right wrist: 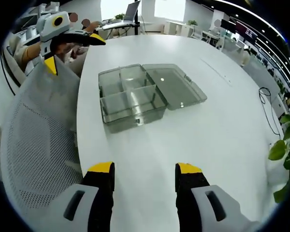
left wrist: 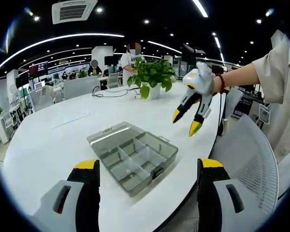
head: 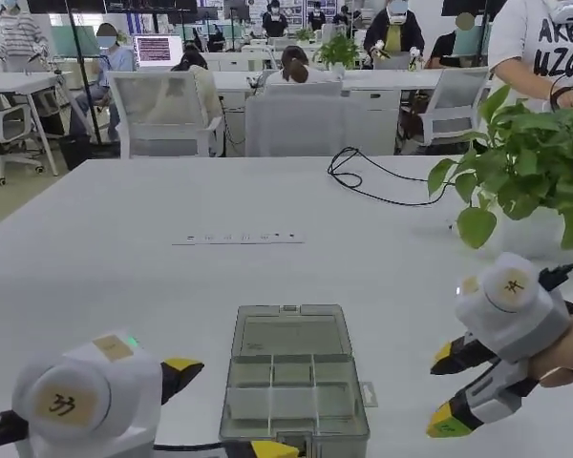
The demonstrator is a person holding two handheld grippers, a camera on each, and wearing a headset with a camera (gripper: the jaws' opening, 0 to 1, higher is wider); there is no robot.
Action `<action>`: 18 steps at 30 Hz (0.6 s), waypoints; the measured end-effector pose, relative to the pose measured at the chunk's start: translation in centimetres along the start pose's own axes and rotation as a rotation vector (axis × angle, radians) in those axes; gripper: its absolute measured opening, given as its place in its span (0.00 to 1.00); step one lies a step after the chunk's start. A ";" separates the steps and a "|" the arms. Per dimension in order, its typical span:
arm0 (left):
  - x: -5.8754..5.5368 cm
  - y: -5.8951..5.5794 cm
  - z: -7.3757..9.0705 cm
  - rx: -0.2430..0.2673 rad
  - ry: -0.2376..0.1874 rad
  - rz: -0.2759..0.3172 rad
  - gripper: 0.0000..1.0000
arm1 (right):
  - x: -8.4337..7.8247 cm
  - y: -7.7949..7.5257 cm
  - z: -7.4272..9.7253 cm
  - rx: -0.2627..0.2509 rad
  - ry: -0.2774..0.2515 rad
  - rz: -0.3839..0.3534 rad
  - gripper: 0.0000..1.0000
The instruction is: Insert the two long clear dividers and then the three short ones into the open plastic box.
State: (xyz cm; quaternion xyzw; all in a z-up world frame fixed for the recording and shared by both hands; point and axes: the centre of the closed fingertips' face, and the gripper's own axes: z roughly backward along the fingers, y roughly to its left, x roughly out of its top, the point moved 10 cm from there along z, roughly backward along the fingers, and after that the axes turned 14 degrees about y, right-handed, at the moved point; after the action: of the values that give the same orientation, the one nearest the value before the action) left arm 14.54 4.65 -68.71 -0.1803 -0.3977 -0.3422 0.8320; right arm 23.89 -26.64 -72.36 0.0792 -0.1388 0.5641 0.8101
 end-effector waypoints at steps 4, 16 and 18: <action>0.1 0.1 -0.1 0.004 -0.001 0.005 0.84 | -1.6 -0.5 0.0 0.002 0.019 -0.025 0.51; -0.1 0.3 0.0 0.021 -0.001 0.025 0.82 | -5.1 -1.0 -0.1 0.016 0.116 0.009 0.51; -0.1 0.2 0.0 0.023 -0.004 0.029 0.82 | -5.7 -1.0 -0.2 0.021 0.140 0.028 0.51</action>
State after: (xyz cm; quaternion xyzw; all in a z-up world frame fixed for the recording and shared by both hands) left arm 14.67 4.83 -68.77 -0.1769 -0.4005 -0.3254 0.8381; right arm 23.04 -32.04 -74.27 0.0458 -0.0769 0.5809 0.8090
